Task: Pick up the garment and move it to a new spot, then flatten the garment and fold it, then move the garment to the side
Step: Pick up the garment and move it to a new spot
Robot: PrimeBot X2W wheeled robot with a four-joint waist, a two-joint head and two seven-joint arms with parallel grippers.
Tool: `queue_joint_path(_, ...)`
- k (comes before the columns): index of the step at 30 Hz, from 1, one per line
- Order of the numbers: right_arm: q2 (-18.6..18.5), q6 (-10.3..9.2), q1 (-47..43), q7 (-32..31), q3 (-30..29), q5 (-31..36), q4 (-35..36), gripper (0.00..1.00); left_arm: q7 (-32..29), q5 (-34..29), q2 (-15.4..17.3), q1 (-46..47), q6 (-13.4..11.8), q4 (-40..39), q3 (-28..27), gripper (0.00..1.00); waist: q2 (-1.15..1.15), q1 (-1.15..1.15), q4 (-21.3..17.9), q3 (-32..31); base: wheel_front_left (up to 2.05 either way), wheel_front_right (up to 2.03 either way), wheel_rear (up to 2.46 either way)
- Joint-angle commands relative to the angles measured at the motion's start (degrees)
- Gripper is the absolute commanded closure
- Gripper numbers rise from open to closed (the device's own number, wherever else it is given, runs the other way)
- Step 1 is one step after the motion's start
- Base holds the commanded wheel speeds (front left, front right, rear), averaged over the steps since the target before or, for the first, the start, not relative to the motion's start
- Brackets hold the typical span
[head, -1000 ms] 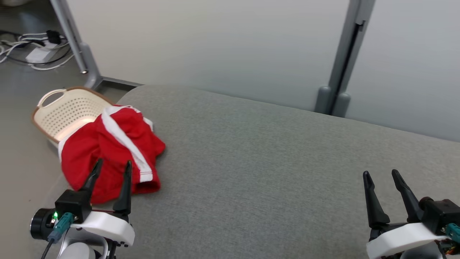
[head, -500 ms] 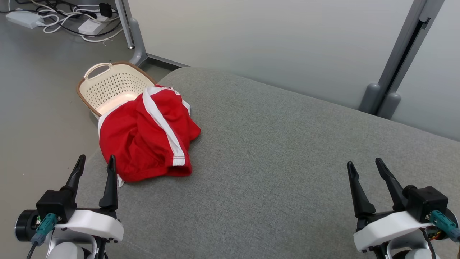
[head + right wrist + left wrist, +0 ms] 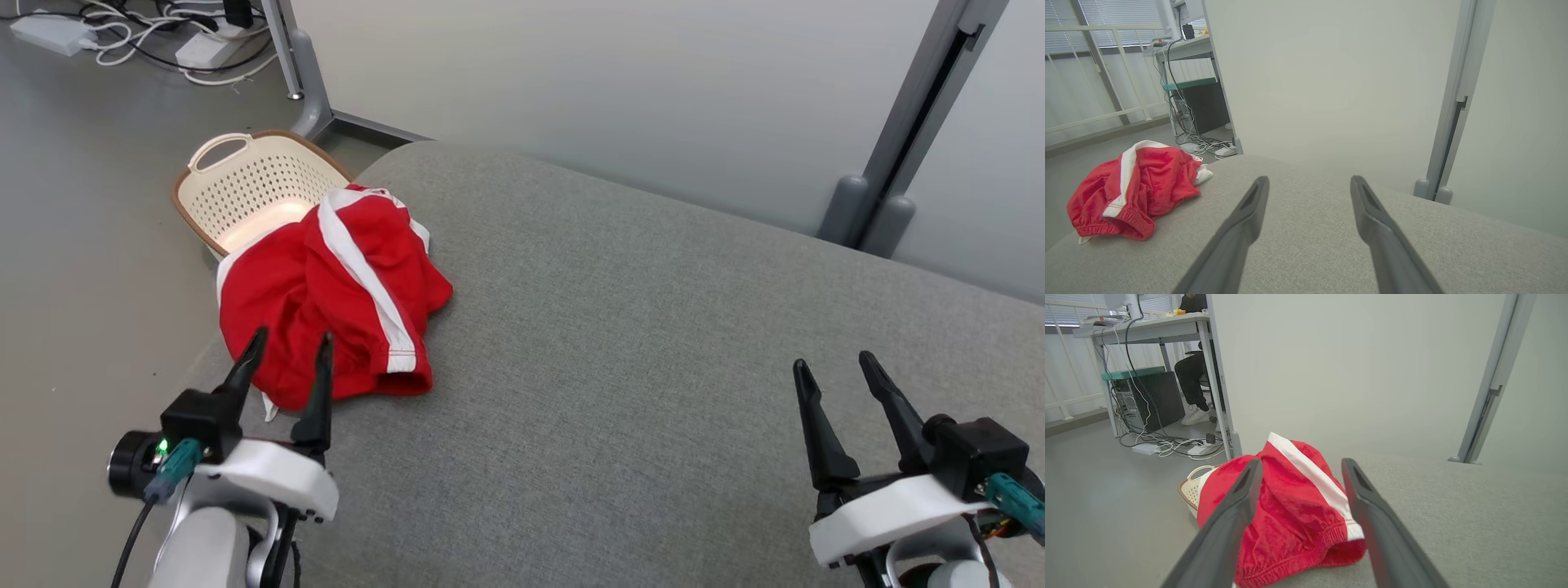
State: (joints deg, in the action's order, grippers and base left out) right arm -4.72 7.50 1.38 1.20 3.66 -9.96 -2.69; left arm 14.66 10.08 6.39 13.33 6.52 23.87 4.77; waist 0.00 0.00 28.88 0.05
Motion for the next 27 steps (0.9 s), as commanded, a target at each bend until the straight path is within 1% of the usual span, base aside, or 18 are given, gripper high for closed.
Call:
queue_joint_path(1,-0.2,-0.02,0.8,-0.6,-0.2,0.5,0.5,0.0,-0.4,-0.1,-0.1,2.6,0.2,1.3,0.7,0.0,0.0,0.0,-2.2,2.7,0.0,0.0,0.0)
queue_joint_path(5,-0.2,-0.02,2.4,-1.8,-0.1,1.1,1.7,0.0,-2.3,1.7,-1.2,8.6,0.6,9.3,2.4,0.0,0.0,0.0,-4.8,6.3,0.0,0.0,0.0)
queue_joint_path(10,-0.3,-0.02,4.1,-2.2,0.2,1.7,2.1,0.0,-4.4,4.0,-1.3,15.7,0.9,22.1,3.3,0.0,0.0,0.0,-7.8,9.6,0.0,0.0,0.0)
queue_joint_path(16,-0.3,-0.02,5.0,-2.4,0.4,1.8,1.9,0.0,-6.0,7.2,-1.0,21.5,1.0,34.8,3.1,0.0,0.0,0.0,-9.6,11.7,0.0,0.0,0.0)
queue_joint_path(17,-0.3,-0.02,5.2,-2.4,0.5,1.8,1.8,0.0,-6.4,7.6,-0.9,22.4,1.0,36.5,3.0,0.0,0.0,0.0,-9.8,12.0,0.0,0.0,0.0)
queue_joint_path(18,-0.3,-0.02,5.2,-2.4,0.5,1.8,1.8,0.0,-6.4,7.6,-0.9,22.4,1.0,36.5,3.0,0.0,0.0,0.0,-9.8,12.0,0.0,0.0,0.0)
queue_joint_path(19,-0.3,-0.02,5.4,-2.3,0.4,1.8,1.7,0.0,-7.0,8.4,-1.0,23.1,0.9,38.1,2.8,0.14,0.0,0.0,-9.9,12.1,0.0,0.0,0.0)
queue_joint_path(20,-0.2,-0.02,5.5,-2.3,0.3,1.7,1.6,0.0,-6.8,8.9,-0.9,23.8,1.0,39.2,2.6,0.74,0.0,0.0,-10.0,12.2,0.0,0.0,0.0)
queue_joint_path(21,-0.2,-0.02,5.7,-2.2,0.2,1.6,1.6,0.0,-6.6,9.1,-0.7,24.5,1.0,40.2,2.5,1.0,0.0,0.0,-10.1,12.3,0.0,0.0,0.0)
queue_joint_path(23,-0.1,-0.02,5.7,-2.1,0.1,1.6,1.4,0.0,-5.3,9.6,-0.3,25.3,1.0,41.7,2.4,1.0,0.0,0.0,-10.1,12.3,0.0,0.0,0.0)
queue_joint_path(24,-0.1,-0.02,5.6,-1.9,-0.1,1.5,1.3,0.0,-3.4,9.5,0.0,26.1,1.0,42.6,2.5,1.0,0.0,0.0,-10.1,12.2,0.0,0.0,0.0)
queue_joint_path(27,-0.1,-0.02,5.3,-1.6,-0.5,1.7,1.2,0.0,-1.6,9.4,0.3,26.5,0.9,42.6,2.5,1.0,0.0,0.0,-10.0,11.7,0.0,0.0,0.0)
